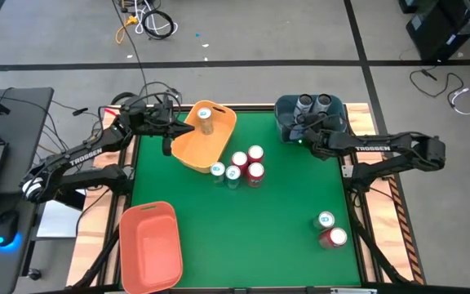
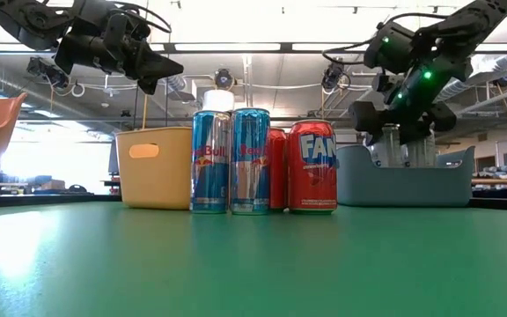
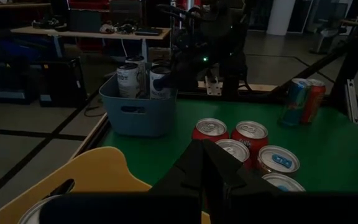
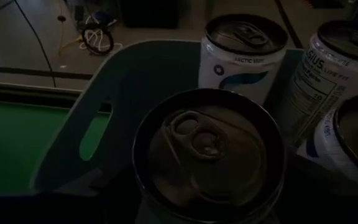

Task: Sort soda cans
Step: Put the white blue soda can into the blue bin, then put the orange soda can into the orange bin

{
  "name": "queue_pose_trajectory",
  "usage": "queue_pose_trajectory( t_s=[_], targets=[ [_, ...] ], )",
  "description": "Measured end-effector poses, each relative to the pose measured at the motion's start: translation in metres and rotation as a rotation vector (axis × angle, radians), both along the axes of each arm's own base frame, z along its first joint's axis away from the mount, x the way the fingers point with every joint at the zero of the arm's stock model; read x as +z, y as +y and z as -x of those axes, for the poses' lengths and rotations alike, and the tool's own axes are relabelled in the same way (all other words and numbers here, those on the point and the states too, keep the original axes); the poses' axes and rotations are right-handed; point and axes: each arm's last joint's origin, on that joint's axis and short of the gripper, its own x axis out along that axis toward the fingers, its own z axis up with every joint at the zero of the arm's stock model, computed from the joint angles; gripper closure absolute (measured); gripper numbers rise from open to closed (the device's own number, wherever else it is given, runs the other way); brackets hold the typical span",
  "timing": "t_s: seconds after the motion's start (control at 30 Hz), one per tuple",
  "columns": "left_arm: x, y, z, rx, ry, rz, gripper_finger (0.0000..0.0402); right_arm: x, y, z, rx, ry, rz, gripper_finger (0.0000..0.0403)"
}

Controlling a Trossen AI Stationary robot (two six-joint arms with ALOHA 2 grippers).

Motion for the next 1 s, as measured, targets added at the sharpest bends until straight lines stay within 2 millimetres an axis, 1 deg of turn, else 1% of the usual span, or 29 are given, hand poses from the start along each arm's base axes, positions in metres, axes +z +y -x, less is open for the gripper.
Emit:
queue_pose_trajectory(
  t_s=[0.4,0.67,0.83,0.93,1.0],
  targets=[
    [0.0,0.0,0.0,0.0,0.0,0.002,0.0396,0.022,-0.003,-0.007,0.045,0.033,0.047,0.01],
    [0.0,0.0,0.0,0.001,-0.001,0.005,0.0396,0.045,-0.005,-0.016,0.1,0.073,0.093,0.01],
    [0.0,0.0,0.0,0.001,-0.001,0.005,0.0396,0.063,-0.004,-0.023,0.145,0.087,0.125,0.01],
    [0.0,0.0,0.0,0.001,-0.001,0.005,0.0396,0.078,0.0,-0.03,0.224,0.068,0.127,0.0101],
    [0.0,0.0,0.0,0.001,-0.001,0.005,0.0396,0.087,0.005,-0.036,0.316,0.029,0.106,0.0102]
  ],
)
